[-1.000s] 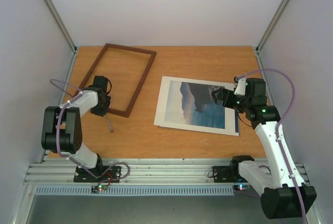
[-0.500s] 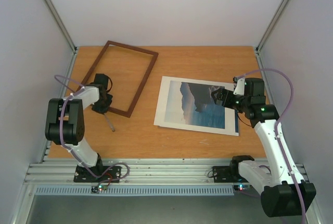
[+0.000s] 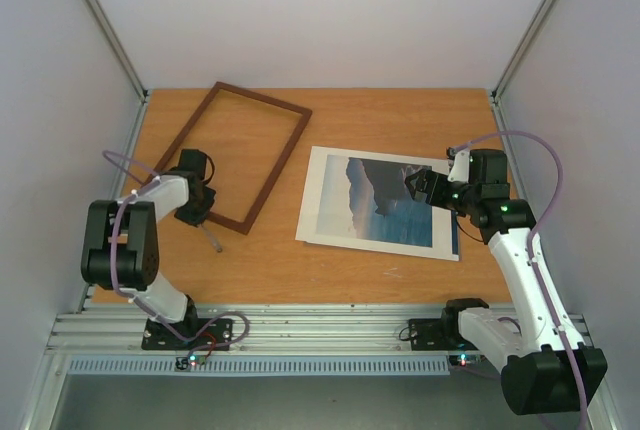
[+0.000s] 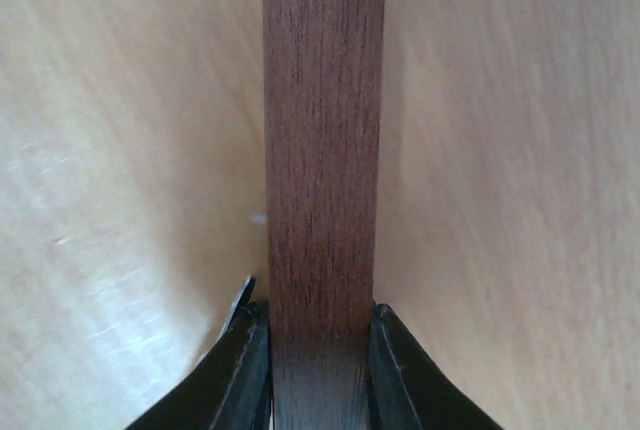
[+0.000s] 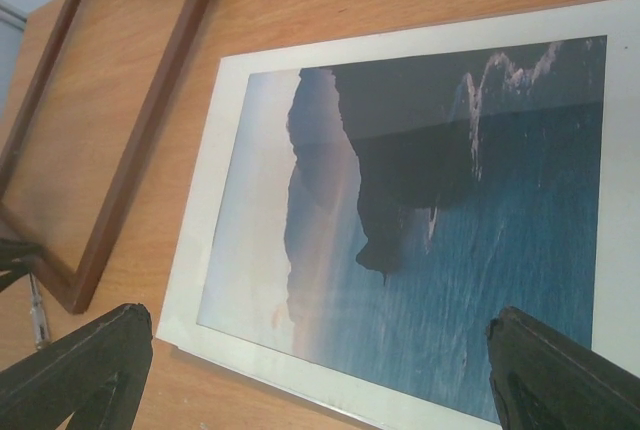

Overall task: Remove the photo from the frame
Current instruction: Place the photo frame item at the center of the board.

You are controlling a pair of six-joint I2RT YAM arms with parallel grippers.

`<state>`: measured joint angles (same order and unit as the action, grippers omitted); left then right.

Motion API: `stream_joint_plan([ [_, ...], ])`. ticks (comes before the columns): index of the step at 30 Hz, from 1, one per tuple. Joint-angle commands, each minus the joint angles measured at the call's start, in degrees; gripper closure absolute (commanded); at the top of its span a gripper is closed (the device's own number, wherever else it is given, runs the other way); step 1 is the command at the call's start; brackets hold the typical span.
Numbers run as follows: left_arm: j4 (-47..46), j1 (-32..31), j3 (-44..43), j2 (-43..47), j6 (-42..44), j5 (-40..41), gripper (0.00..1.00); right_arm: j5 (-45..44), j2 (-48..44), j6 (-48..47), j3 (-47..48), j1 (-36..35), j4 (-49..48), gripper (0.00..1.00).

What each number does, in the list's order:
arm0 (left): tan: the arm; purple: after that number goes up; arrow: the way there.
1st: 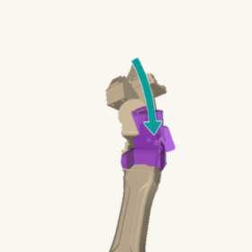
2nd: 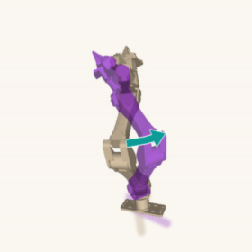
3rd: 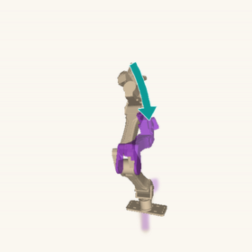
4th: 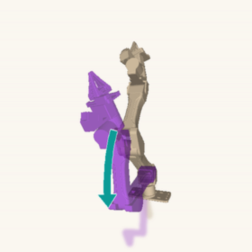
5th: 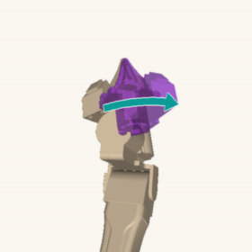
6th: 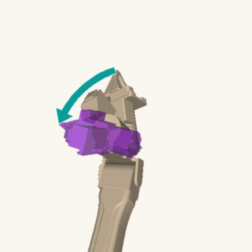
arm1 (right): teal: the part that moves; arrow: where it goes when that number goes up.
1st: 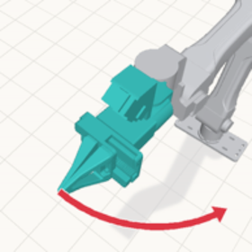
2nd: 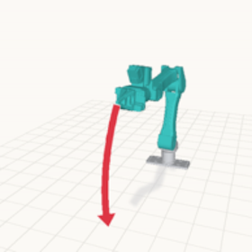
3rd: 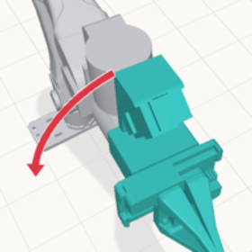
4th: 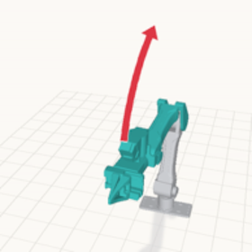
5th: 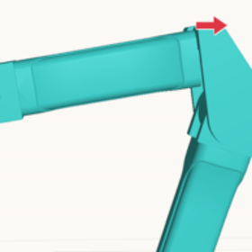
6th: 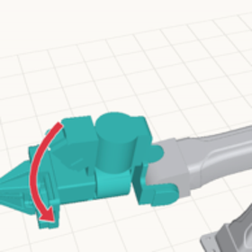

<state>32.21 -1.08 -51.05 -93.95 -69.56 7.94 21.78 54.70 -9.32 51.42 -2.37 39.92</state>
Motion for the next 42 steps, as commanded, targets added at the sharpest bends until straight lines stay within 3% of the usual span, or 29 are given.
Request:
stream_joint_plan([
  [1,-7.5,-0.2,3.6,5.7,2.7,-1.2,0.95,1.5,0.3,-1.0,0.0,-0.4,-0.5,0.08],
  [10,-6.5,-0.2,9.1,10.9,2.9,-2.1,0.95,1.9,-0.2,-1.0,0.0,-0.5,-0.3,0.08],
  [22,-0.4,-0.1,12.9,22.1,1.4,4.4,0.94,2.6,-0.1,-1.0,-0.2,-0.4,-0.6,0.08],
  [38,-5.6,-0.1,6.4,10.4,0.2,2.2,0.93,2.9,0.3,-1.2,-0.4,-0.5,-0.8,0.08],
  [42,-6.3,-0.1,6.4,9.8,-0.1,1.9,0.85,3.2,0.7,-1.2,-0.3,-0.5,-0.8,0.08],
])
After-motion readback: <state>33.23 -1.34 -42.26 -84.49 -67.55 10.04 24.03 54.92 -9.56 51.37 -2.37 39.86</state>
